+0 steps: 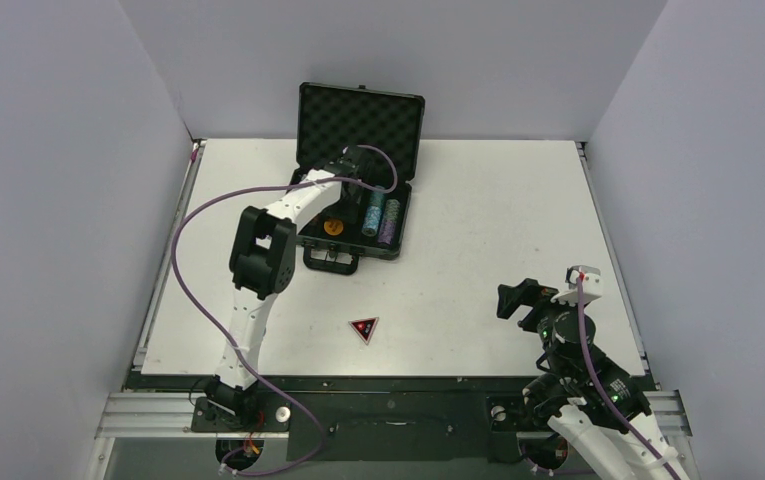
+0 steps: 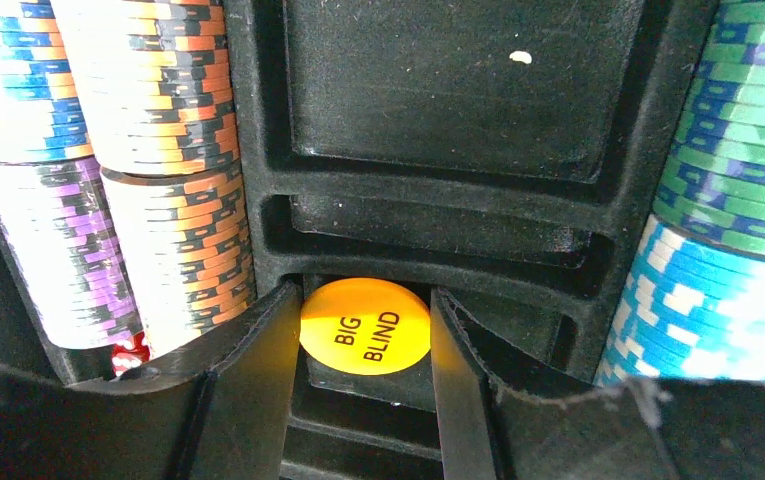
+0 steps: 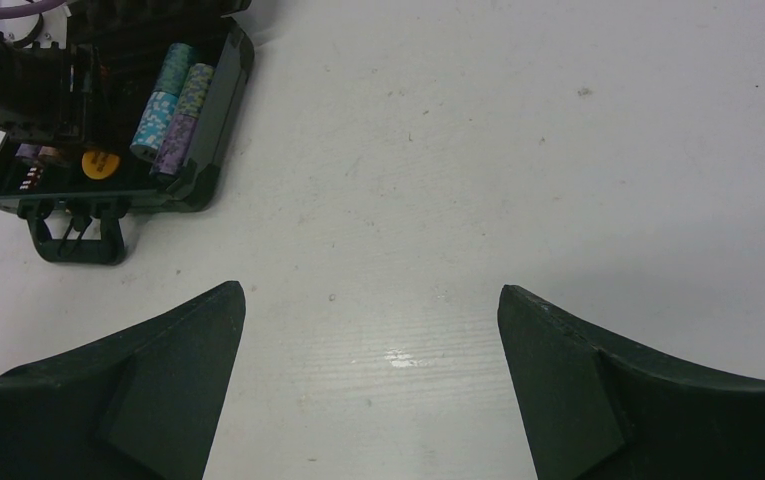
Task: Pack up texas hold em set
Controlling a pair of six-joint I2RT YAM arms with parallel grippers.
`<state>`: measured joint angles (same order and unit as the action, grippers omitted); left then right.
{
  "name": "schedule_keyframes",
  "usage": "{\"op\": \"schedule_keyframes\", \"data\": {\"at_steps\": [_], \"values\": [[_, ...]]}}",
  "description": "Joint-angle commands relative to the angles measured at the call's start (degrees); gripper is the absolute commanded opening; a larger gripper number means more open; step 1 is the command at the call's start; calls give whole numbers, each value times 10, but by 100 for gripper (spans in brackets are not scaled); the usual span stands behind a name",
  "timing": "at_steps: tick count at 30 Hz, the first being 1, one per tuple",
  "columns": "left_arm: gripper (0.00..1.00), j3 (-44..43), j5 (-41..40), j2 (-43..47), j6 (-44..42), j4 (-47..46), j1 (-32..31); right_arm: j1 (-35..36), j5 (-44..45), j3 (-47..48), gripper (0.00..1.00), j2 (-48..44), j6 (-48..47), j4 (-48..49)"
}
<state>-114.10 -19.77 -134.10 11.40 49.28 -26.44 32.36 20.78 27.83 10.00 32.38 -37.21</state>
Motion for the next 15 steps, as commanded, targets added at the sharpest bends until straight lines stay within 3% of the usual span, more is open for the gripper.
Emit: {"op": "schedule_keyframes", "data": {"at_steps": [1,5,8,12,15], "values": [[14,7,-80,5,-2,7,11,3,11,-4,93,6,0,22],[32,18,-99,14,-2,4,6,3,10,-5,93,4,0,23],[39,30,-110,26,-1,-3,2,3,9,-5,93,4,0,23],[58,39,-135,34,-2,-7,-5,3,9,-5,93,1,-1,22],[65,44,-147,38,-2,-8,-9,3,9,-5,93,-1,0,23]]}}
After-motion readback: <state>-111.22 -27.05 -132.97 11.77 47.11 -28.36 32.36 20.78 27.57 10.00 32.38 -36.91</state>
